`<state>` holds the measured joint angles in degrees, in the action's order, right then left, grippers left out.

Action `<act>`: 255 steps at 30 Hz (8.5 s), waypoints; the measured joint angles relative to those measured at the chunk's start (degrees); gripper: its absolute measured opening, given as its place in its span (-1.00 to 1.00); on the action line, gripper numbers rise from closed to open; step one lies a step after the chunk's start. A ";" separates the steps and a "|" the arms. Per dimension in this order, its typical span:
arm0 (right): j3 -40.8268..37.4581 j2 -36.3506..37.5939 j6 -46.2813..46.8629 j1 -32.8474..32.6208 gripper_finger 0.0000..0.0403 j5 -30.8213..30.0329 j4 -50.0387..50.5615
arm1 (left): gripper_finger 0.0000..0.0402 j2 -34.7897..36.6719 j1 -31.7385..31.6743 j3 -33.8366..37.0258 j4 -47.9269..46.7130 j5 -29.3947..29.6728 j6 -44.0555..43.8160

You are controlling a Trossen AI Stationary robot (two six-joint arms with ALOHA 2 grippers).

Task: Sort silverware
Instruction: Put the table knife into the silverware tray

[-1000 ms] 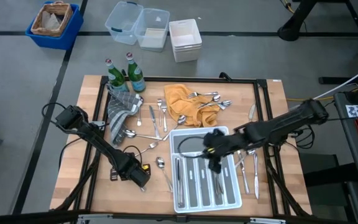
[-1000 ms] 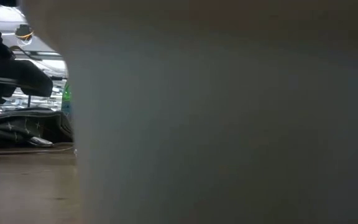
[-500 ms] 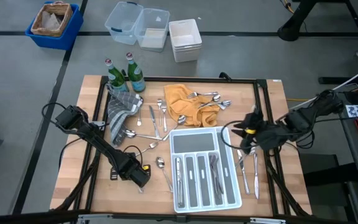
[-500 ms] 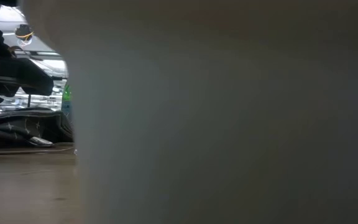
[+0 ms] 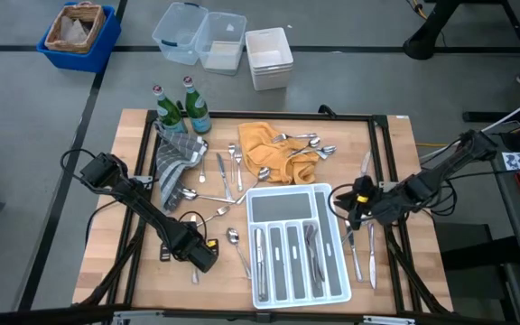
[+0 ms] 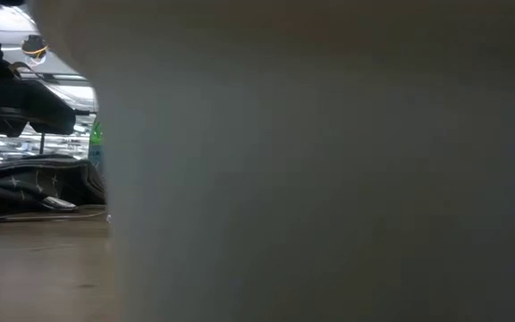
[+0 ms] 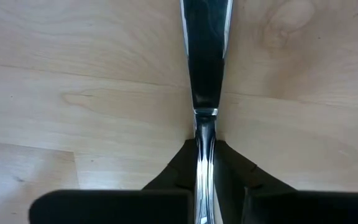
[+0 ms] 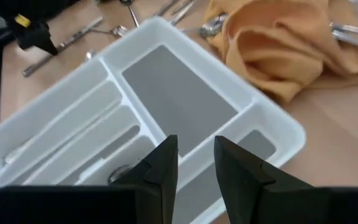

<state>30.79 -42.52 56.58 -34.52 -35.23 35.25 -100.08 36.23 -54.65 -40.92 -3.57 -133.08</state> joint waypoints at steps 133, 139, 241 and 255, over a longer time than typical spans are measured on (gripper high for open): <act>-5.43 5.17 36.95 57.43 -0.47 22.17 15.00 | -0.51 24.35 -1.14 -4.61 -1.58 25.27 58.34; -5.43 -0.58 29.65 65.28 -0.47 27.37 15.76 | -0.51 24.35 -1.28 -4.61 -4.27 25.43 58.82; -5.19 -25.81 -3.09 84.37 -0.47 33.85 4.73 | -0.51 24.33 -7.39 -4.61 -4.08 25.84 61.53; -5.27 -25.88 -4.64 84.37 -0.79 31.86 5.62 | -0.51 25.29 -7.39 -4.66 -8.17 25.85 61.53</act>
<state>25.52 -68.40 51.94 49.84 -3.38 40.87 -74.78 28.84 -59.31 -49.09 22.28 -71.55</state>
